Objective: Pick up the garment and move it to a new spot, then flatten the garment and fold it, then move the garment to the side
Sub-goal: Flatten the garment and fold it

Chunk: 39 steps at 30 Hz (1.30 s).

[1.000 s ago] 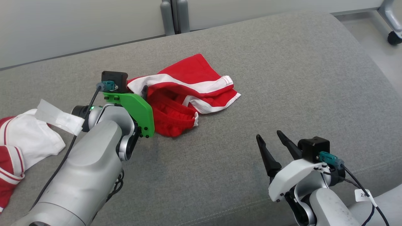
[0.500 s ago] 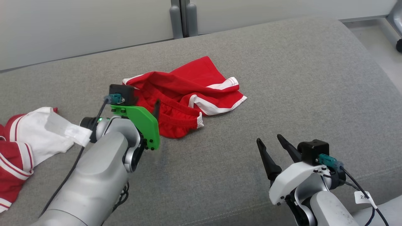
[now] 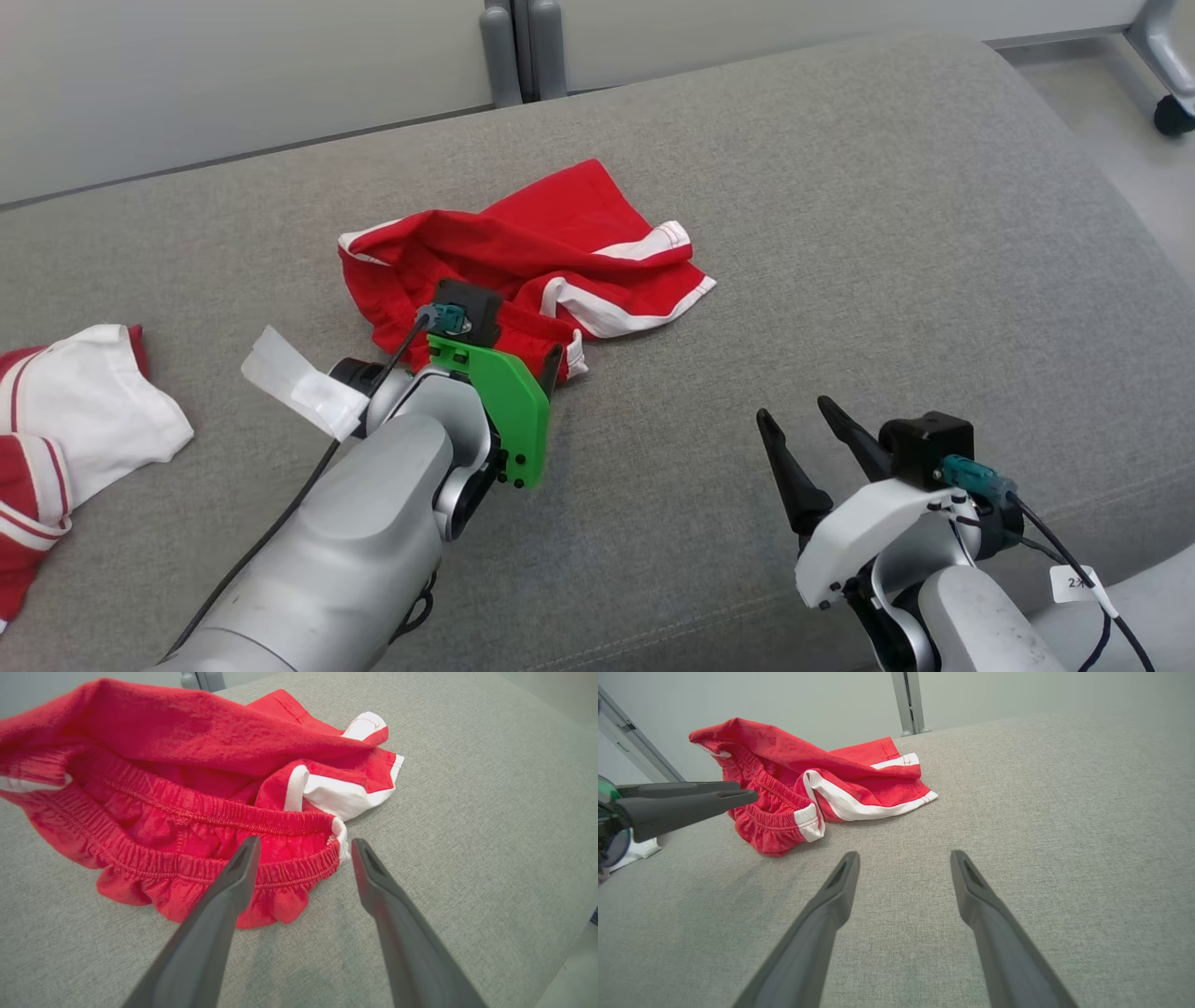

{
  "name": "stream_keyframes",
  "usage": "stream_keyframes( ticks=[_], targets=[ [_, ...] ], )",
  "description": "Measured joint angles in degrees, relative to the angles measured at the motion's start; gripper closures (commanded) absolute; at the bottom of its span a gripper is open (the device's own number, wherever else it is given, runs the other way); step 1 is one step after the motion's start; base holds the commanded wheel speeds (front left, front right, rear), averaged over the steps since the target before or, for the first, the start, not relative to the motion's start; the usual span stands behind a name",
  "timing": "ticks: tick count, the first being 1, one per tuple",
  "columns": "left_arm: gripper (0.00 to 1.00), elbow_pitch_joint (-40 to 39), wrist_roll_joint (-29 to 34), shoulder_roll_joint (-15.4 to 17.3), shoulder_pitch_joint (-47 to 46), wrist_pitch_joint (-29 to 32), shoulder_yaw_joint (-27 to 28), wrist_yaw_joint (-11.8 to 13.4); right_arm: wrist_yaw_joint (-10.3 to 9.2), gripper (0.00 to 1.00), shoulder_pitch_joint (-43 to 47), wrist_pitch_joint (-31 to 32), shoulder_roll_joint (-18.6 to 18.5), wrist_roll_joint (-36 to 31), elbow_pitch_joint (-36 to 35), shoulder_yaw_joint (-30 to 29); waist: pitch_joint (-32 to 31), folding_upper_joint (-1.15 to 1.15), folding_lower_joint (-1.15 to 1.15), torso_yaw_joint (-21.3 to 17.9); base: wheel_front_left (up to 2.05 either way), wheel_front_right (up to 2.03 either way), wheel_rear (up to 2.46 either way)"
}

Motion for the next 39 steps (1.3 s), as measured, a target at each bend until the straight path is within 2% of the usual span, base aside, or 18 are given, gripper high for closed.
stream_keyframes(
  ticks=[18, 22, 23, 25, 26, 32, 39],
  targets=[
    [0.0, 5.5, 0.21, -0.59, -2.11, 2.64, -1.55, 0.15, 0.0, 0.0, -1.38, -1.55, -0.03, 0.77, 0.44, -0.22, 5.01, 0.0, 0.0, -6.27, 0.0, 0.0, 0.0],
    [0.0, 6.89, 1.96, -0.74, -3.38, 3.9, -3.24, 1.3, 0.0, 0.0, -1.81, -2.01, -0.01, 1.1, 0.77, 0.02, 5.68, 0.0, 0.0, -6.88, 0.0, 0.0, 0.0],
    [0.09, 7.14, 2.03, -0.76, -3.78, 4.22, -3.39, 1.42, 0.0, 0.0, -1.9, -2.05, -0.02, 1.1, 0.86, 0.01, 5.8, 0.0, 0.0, -6.95, 0.0, 0.0, 0.0],
    [0.65, 7.37, 2.03, -0.87, -4.22, 4.56, -3.56, 1.42, 0.0, 0.0, -2.14, -2.2, -0.02, 1.16, 1.1, -0.07, 5.9, 0.0, 0.0, -6.94, 0.0, 0.0, 0.0],
    [1.0, 7.44, 2.02, -0.91, -4.25, 4.64, -3.57, 1.42, 0.0, 0.0, -2.23, -2.35, -0.02, 1.19, 1.22, -0.09, 5.88, 0.0, 0.0, -6.9, 0.0, 0.0, 0.0],
    [1.0, 7.72, 1.45, -1.08, -4.38, 5.42, -3.79, 0.78, 0.0, 0.0, -2.33, -2.6, -0.02, 1.37, 1.93, -0.24, 5.48, 0.0, 0.0, -6.37, 0.0, 0.0, 0.0],
    [1.0, 5.1, -1.62, -1.46, -4.56, 0.32, 0.0, 0.68, 0.0, 0.0, -2.33, -2.64, -0.02, 1.34, 2.24, -0.78, 4.77, 0.0, 0.0, -4.69, 0.0, 0.0, 0.0]
  ],
)
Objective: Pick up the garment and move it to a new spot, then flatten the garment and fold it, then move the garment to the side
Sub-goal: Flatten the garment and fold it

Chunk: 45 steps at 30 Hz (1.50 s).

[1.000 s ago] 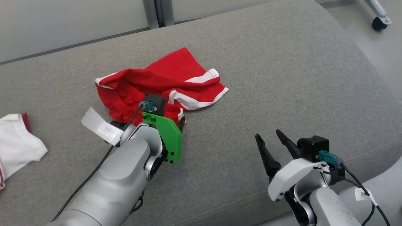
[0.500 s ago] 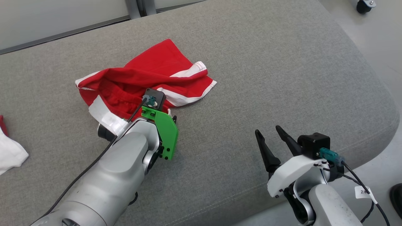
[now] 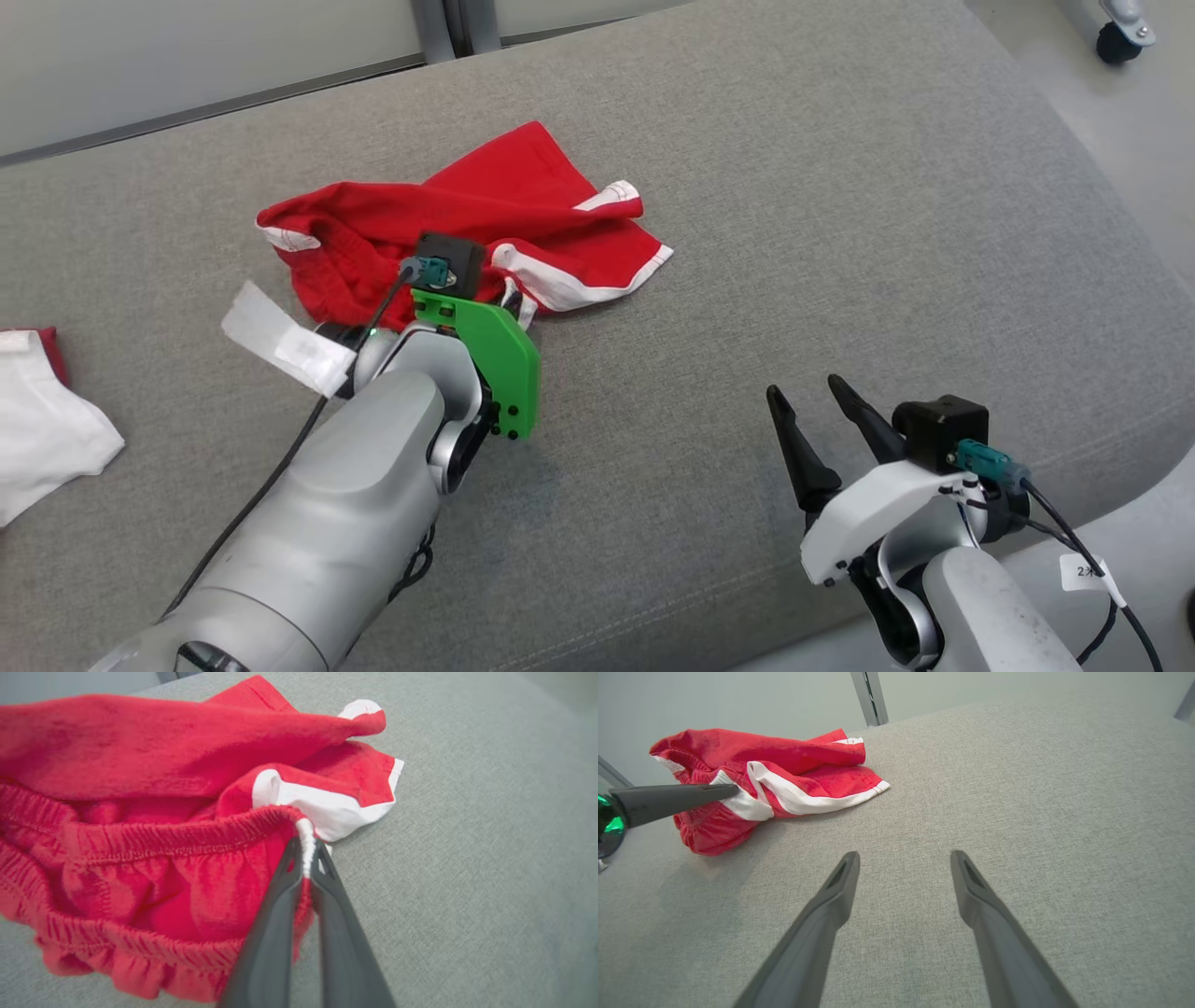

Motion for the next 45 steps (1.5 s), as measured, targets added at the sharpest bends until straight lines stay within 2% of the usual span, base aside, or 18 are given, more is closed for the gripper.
stream_keyframes(
  ticks=[3, 8, 15, 19, 20, 21, 22, 23, 35, 41, 45],
  targets=[
    [1.0, -2.07, -1.05, 0.52, -0.43, -2.15, 1.89, 0.09, 0.0, 0.0, 0.07, 0.02, 0.0, -0.05, 0.04, -0.19, -0.41, 0.0, 0.0, 1.09, 0.0, 0.0, 0.0],
    [1.0, -6.2, -1.83, 4.53, -0.42, -4.79, 4.45, 2.47, 0.0, 0.0, 0.52, 0.53, 0.02, -0.32, -0.18, -0.3, -1.52, 0.0, 0.0, 3.28, 0.0, 0.0, 0.0],
    [1.0, -10.1, -2.92, 10.58, 4.27, -4.87, 6.04, 6.09, 0.0, 0.0, 1.36, 1.21, 0.03, -0.74, -0.75, -0.35, -3.07, 0.0, 0.0, 5.43, 0.0, 0.0, 0.0],
    [1.0, -11.48, -3.63, 12.65, 7.12, -4.39, 6.38, 7.58, 0.0, 0.0, 1.89, 1.71, 0.01, -1.1, -1.15, -0.38, -3.74, 0.0, 0.0, 6.44, 0.0, 0.0, 0.0],
    [0.89, -11.79, -3.74, 12.94, 7.73, -4.24, 6.34, 7.79, 0.0, 0.0, 2.0, 1.9, 0.02, -1.11, -1.26, -0.33, -3.87, 0.0, 0.0, 6.64, 0.0, 0.0, 0.0],
    [0.56, -12.16, -3.96, 13.14, 8.27, -4.21, 6.37, 7.8, 0.0, 0.0, 2.06, 1.96, 0.02, -1.12, -1.35, -0.27, -3.97, 0.0, 0.0, 6.81, 0.0, 0.0, 0.0],
    [0.44, -12.43, -3.97, 13.22, 8.67, -4.21, 6.33, 7.89, 0.0, 0.0, 2.06, 2.04, 0.02, -1.13, -1.41, -0.22, -4.06, 0.0, 0.0, 6.95, 0.0, 0.0, 0.0],
    [0.0, -12.65, -3.97, 13.23, 8.99, -4.19, 6.24, 7.99, 0.0, 0.0, 2.07, 2.13, 0.02, -1.14, -1.46, -0.18, -4.13, 0.0, 0.0, 7.06, 0.0, 0.0, 0.0],
    [0.0, -13.85, -5.28, 14.71, 13.69, -7.72, 8.12, 10.34, 0.0, 0.0, 2.46, 2.25, 0.04, -1.32, -1.88, -0.89, -5.24, 0.0, 0.0, 6.73, 0.0, 0.0, 0.0],
    [0.0, -16.71, -7.7, 15.51, 15.73, -12.18, 11.05, 9.77, 0.0, 0.0, 2.95, 0.99, -0.01, -3.26, -1.72, -5.05, -5.86, 0.0, 0.0, 7.13, 0.0, 0.0, 0.0],
    [0.0, -20.54, -9.62, 15.13, 17.52, -17.14, 14.92, 8.15, 0.0, 0.0, 3.14, 0.19, 0.01, -3.31, -1.05, -6.45, -6.28, 0.0, 0.0, 8.06, 0.0, 0.0, 0.0]
  ],
)
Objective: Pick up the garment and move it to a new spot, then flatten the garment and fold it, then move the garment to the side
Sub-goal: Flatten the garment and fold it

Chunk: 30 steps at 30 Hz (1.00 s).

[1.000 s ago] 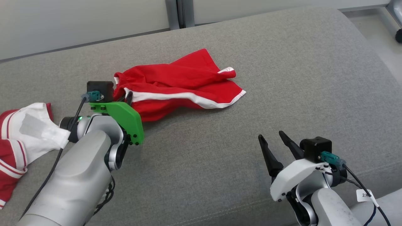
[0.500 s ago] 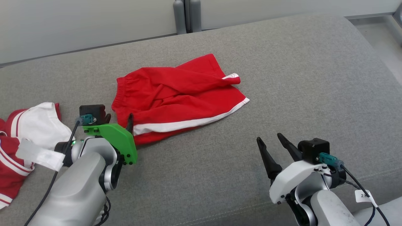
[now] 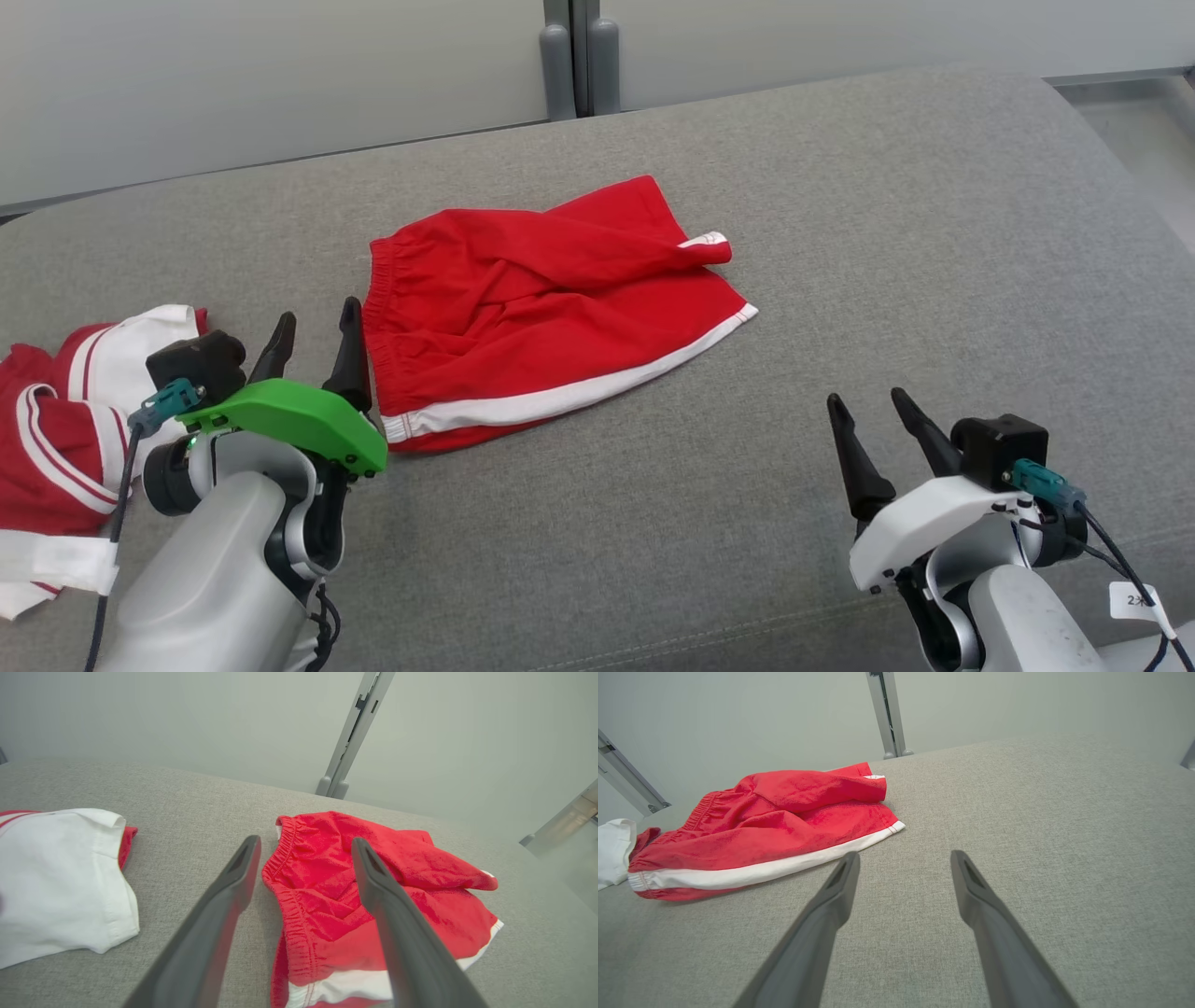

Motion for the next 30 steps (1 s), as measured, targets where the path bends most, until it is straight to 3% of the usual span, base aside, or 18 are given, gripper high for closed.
stream_keyframes(
  ticks=[3, 8, 13, 18, 25, 30],
  targets=[
    [0.0, -3.66, -0.24, -0.88, 1.65, -1.82, 3.75, -0.65, 0.0, 0.0, -0.03, -1.48, 0.02, 0.62, 0.29, -0.62, -0.34, 0.0, 0.0, 0.92, 0.0, 0.0, 0.0],
    [0.0, -13.61, 6.77, -4.66, 8.31, -2.09, 17.52, -1.49, 0.0, 0.0, -0.74, -5.98, 0.03, 0.97, 1.14, -2.22, -0.91, 0.0, 0.0, 3.04, 0.0, 0.0, 0.0],
    [0.0, -19.34, 12.77, -9.75, 15.71, -2.1, 26.83, -4.56, 0.0, 0.0, -0.91, -8.73, 0.02, 1.77, 2.79, -2.3, -1.44, 0.0, 0.0, 4.71, 0.0, 0.0, 0.0],
    [0.0, -23.57, 19.11, -12.93, 21.87, -2.14, 32.67, -7.55, 0.0, 0.0, -0.92, -10.51, 0.01, 2.13, 3.7, -1.49, -2.23, 0.0, 0.0, 5.98, 0.0, 0.0, 0.0],
    [0.0, -25.2, 31.04, -13.56, 29.42, -2.19, 33.32, -8.44, 0.0, 0.0, -0.69, -11.69, 0.02, 1.53, 4.82, -0.65, -3.36, 0.0, 0.0, 7.32, 0.0, 0.0, 0.0],
    [0.0, -23.41, 32.4, -13.47, 32.83, -2.19, 32.09, -9.03, 0.0, 0.0, 0.1, -11.7, 0.0, 1.59, 5.54, -0.75, -3.89, 0.0, 0.0, 8.12, 0.0, 0.0, 0.0]
  ],
)
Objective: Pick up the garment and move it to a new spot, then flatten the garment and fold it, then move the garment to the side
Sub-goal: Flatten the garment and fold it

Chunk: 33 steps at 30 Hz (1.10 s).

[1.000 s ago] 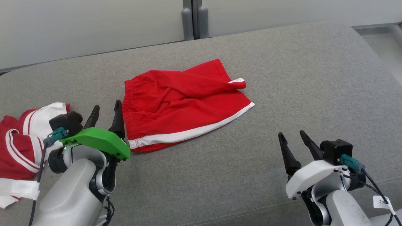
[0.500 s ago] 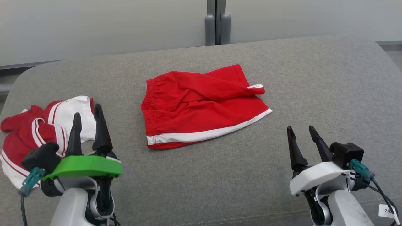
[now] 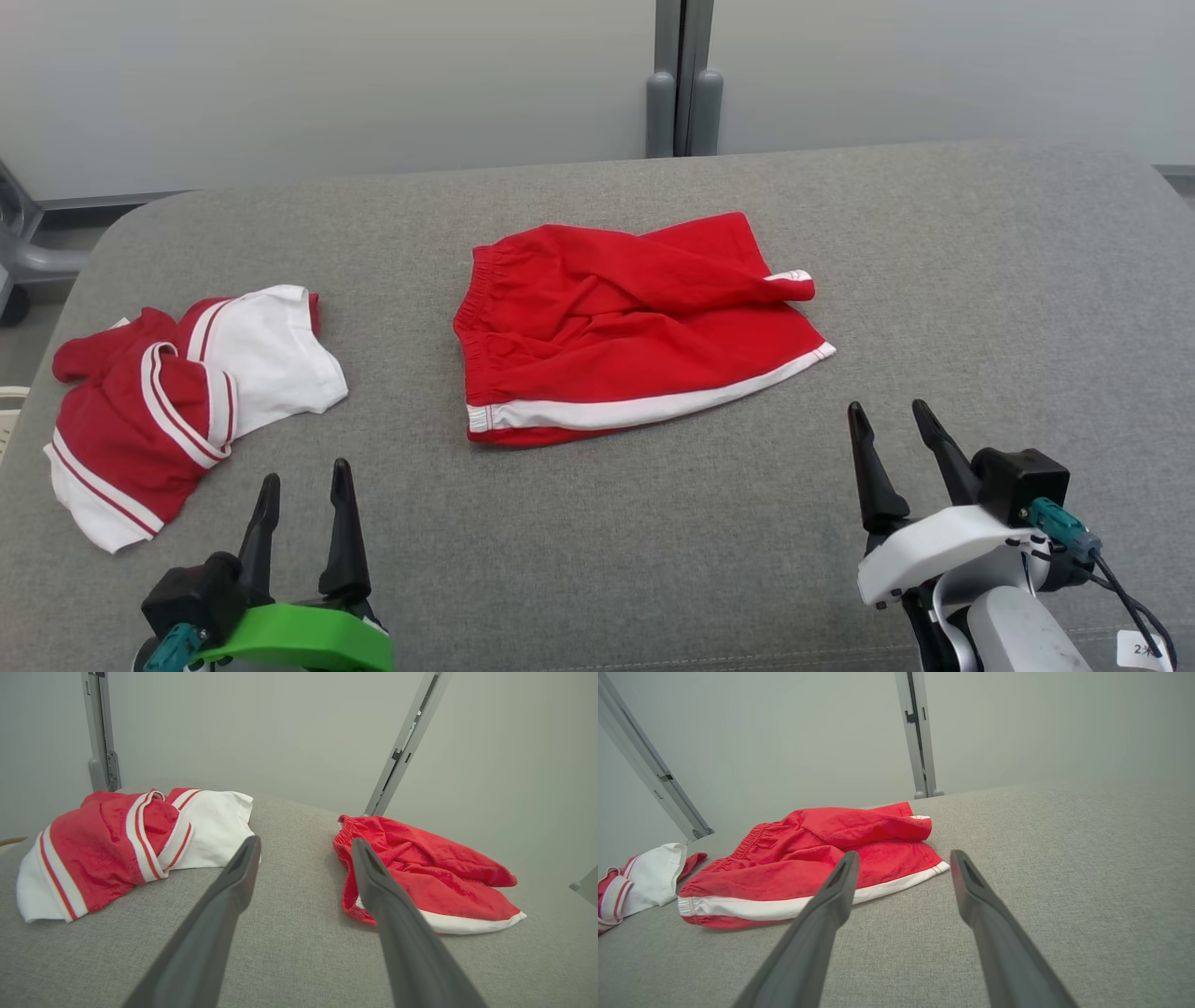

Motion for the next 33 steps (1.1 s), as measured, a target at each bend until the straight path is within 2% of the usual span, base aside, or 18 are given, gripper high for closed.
stream_keyframes(
  ticks=[5, 10, 17, 33],
  targets=[
    [0.0, 0.78, -0.01, 1.04, 1.21, 1.02, -0.75, -0.9, 0.0, 0.0, 0.42, 0.32, 0.02, -0.19, 0.66, -0.51, -0.44, 0.0, 0.0, 0.79, 0.0, 0.0, 0.0],
    [0.0, 0.52, -0.02, 1.14, 3.22, 3.0, -1.31, 0.1, 0.0, 0.0, 1.58, 2.23, 0.02, -1.11, 1.7, -1.14, -0.91, 0.0, 0.0, 1.26, 0.0, 0.0, 0.0],
    [0.0, 1.59, -0.64, 1.75, 3.82, 3.32, -0.96, 0.18, 0.0, 0.0, 2.29, 3.3, 0.02, -1.55, 1.53, -1.66, -1.42, 0.0, 0.0, 1.77, 0.0, 0.0, 0.0],
    [0.0, 2.22, -0.58, 2.34, 3.87, 4.05, -1.86, 0.86, 0.0, 0.0, 2.56, 4.63, 0.02, -1.59, 0.7, -0.44, -1.62, 0.0, 0.0, 0.56, 0.0, 0.0, 0.0]
  ],
)
